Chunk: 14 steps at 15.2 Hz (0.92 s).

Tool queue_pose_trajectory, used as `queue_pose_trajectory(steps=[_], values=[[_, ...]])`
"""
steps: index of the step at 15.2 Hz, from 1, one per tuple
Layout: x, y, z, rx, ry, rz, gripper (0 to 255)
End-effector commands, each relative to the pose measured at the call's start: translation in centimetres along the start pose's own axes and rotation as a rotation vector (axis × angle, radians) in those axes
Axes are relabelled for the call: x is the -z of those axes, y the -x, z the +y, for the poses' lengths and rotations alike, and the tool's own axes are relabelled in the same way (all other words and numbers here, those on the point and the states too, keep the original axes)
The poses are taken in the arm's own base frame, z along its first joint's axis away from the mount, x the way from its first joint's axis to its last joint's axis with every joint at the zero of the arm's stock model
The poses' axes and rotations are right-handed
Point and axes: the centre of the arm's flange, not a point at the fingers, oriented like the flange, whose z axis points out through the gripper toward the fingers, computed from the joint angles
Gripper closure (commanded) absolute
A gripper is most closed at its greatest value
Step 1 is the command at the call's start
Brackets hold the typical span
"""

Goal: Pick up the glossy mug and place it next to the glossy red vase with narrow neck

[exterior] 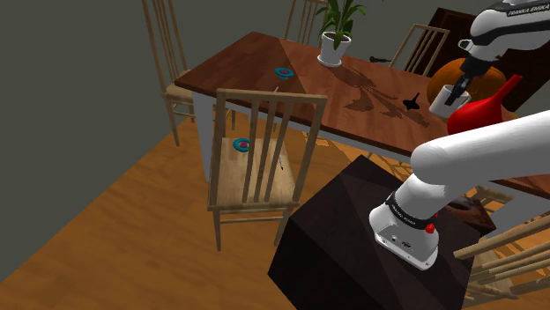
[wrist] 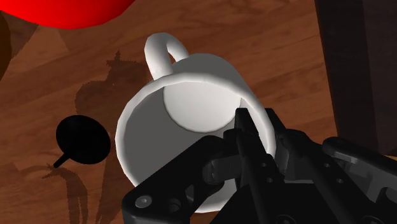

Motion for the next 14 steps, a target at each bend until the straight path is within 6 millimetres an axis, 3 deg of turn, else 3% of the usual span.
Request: queue_pose_trajectory(steps=[1, 14], values=[[-1.2, 0.0, -0.1, 0.0, 0.001, 0.001, 255], [-8.0, -0.4, -0.5, 0.0, 0.001, 0.001, 255]])
